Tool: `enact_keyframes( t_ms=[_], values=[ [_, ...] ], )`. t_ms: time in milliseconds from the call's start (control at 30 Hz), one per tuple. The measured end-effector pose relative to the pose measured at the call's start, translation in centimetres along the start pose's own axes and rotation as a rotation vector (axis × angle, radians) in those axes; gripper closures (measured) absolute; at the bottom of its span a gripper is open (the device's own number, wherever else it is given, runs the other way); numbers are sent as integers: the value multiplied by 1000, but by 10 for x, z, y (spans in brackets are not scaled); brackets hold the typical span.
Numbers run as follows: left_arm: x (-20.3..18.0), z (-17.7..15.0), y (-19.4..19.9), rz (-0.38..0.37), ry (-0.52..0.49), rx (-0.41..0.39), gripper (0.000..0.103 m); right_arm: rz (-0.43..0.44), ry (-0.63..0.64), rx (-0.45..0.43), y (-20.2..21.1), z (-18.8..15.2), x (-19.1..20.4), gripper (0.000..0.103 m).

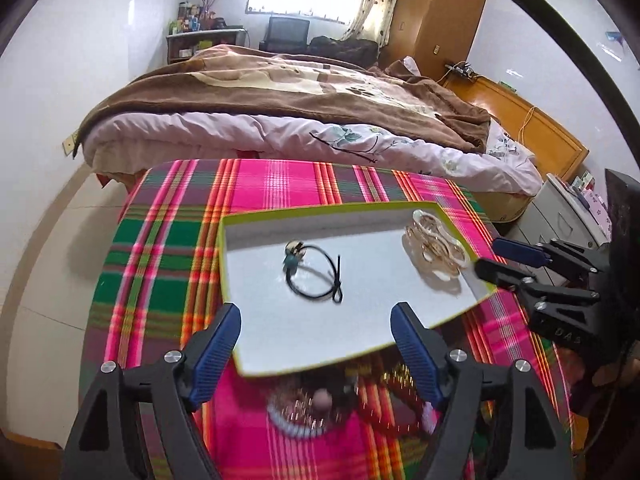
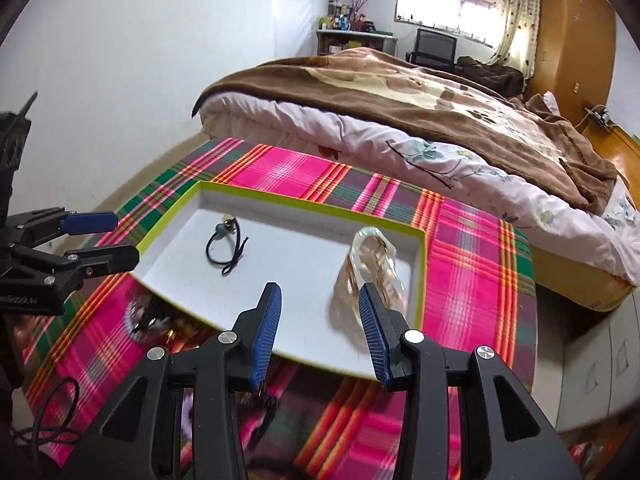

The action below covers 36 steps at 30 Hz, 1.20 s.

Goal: Organize jewelry
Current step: 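Withdraw from the box and grasp the black band with the right tool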

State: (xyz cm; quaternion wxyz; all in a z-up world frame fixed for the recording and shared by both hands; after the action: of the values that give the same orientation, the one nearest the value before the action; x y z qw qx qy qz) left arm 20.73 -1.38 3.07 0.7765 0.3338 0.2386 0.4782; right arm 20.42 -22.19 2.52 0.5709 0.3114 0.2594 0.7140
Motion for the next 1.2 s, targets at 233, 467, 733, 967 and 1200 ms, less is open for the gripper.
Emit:
enact_keyframes(
  t_ms=[233, 467, 733, 967, 1200],
  values=[
    [5, -39, 26, 3, 40, -16, 25, -7, -46, 28, 23, -46, -19, 61],
    [15, -76, 41, -2, 84, -21, 25, -6, -63, 116, 18, -90, -34, 61],
    [26, -105, 41, 0, 126, 8, 25, 13, -15, 187, 2, -109, -25, 61],
    [32, -112, 42, 10, 152, 18, 25, -4, -6, 196, -4, -113, -22, 61],
    [25, -109, 35, 6, 139, 32, 25, -31, 1, 171, -2, -116, -19, 76]
  ],
)
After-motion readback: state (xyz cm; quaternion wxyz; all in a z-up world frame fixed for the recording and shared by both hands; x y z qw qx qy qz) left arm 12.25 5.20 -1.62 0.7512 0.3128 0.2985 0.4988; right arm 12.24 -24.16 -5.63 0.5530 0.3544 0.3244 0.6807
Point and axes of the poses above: each gripper's, at about its wrist camera, not at the fingertips, and y roughly against the way its jaws point, x to its left, z to its top, the point moved 2 cm from there along -y, roughly the way its jaws point, and after that the axes turned 12 degrees about -y, right-handed, at the moved point
